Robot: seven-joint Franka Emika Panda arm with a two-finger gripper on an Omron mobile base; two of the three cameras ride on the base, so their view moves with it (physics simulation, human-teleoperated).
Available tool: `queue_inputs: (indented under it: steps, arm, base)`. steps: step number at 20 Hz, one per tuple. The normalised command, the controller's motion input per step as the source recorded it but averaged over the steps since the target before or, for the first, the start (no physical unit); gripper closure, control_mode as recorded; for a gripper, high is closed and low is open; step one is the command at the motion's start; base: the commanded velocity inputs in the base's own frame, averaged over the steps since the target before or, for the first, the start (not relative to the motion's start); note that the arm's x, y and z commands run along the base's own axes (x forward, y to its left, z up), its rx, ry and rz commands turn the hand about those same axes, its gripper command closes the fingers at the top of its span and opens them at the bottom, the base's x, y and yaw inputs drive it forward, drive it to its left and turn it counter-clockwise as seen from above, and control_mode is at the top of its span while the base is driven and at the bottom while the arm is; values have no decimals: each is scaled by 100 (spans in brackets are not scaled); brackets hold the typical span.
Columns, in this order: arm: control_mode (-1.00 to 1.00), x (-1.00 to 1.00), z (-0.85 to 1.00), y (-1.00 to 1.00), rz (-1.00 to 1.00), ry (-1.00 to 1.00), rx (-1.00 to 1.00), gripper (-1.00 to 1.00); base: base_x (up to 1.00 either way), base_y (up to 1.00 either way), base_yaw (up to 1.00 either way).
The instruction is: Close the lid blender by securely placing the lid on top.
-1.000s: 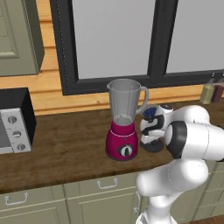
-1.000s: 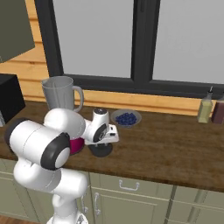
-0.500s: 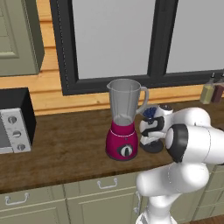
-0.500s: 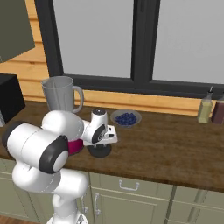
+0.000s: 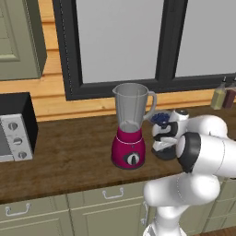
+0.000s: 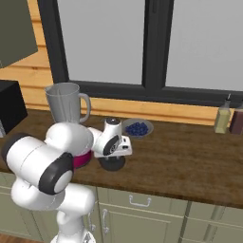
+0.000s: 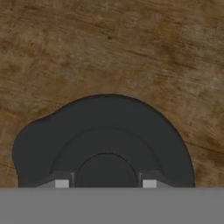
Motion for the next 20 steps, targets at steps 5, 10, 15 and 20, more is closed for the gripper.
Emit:
queue_inputs:
  steps: [5, 10, 15, 20]
  arm:
    - [-100, 0, 50, -32, -4, -1, 4, 100]
    - [-100, 0, 69, -6, -2, 0, 2, 100]
    - [-100, 0, 71, 0, 0, 0, 2, 100]
    - [-100, -6, 76, -9, 0, 0, 4, 100]
  base:
    - [0, 0, 0]
    - [0, 0, 0]
    - [0, 0, 0]
    - [0, 0, 0]
